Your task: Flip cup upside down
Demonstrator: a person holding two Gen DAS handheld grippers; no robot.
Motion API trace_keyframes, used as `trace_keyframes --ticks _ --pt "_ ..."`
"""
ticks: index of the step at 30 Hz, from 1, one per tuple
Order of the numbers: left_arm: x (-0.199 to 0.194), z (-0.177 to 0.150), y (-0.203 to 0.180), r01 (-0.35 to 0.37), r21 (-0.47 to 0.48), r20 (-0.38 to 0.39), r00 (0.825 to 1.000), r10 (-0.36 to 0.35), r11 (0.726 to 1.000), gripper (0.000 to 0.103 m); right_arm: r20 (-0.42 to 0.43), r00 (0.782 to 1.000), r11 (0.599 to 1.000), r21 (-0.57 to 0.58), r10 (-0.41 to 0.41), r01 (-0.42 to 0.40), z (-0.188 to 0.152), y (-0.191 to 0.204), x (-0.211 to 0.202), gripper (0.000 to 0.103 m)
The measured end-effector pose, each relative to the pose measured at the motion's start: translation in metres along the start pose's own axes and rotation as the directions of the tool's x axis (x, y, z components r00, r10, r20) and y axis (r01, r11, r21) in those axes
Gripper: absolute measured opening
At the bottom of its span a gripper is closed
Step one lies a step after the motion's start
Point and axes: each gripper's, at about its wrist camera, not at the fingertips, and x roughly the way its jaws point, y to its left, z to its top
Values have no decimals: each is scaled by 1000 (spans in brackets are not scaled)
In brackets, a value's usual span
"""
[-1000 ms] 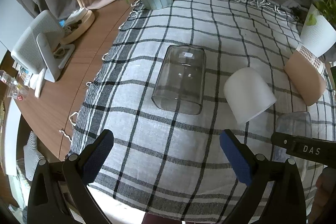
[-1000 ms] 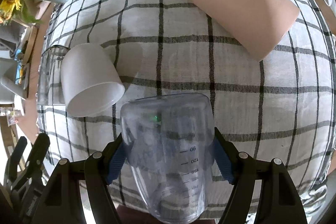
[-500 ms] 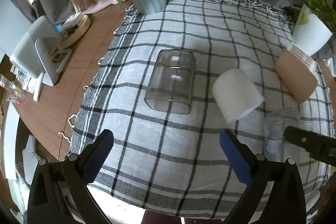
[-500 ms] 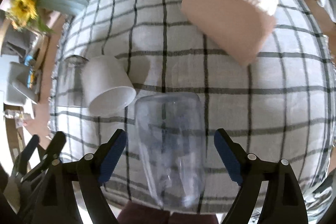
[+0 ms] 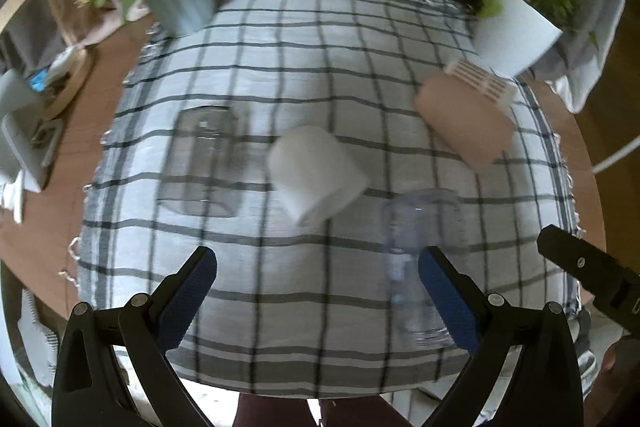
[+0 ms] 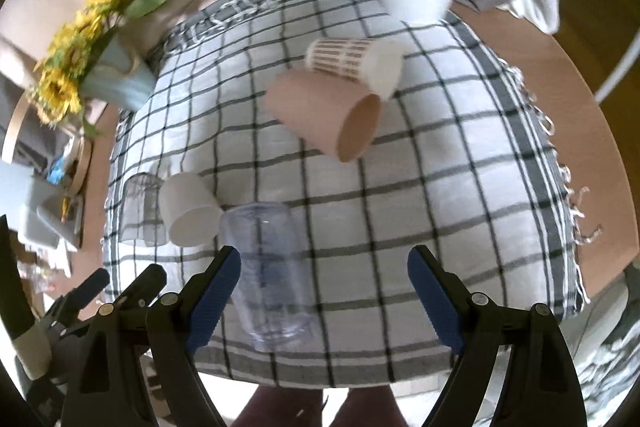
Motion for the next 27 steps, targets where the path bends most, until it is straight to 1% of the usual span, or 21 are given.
trace_keyframes --ticks 4,7,13,22,27 --pt "12 6 -18 44 16 -51 998 -43 999 103 7 1000 999 53 -12 12 -2 -20 -4 86" --pt "22 10 -28 64 18 -83 995 -62 998 103 15 1000 996 92 -21 20 -4 -33 -5 86" --pt "42 18 -51 126 11 -148 981 -123 992 103 6 999 987 159 -37 35 -3 -57 -3 86" --pt "75 28 -64 159 -27 -220 962 -161 987 102 -21 999 980 193 -49 52 2 -72 8 86" --pt "88 30 -68 153 -27 -246 957 -155 988 96 -40 998 979 196 -51 58 4 -76 16 86"
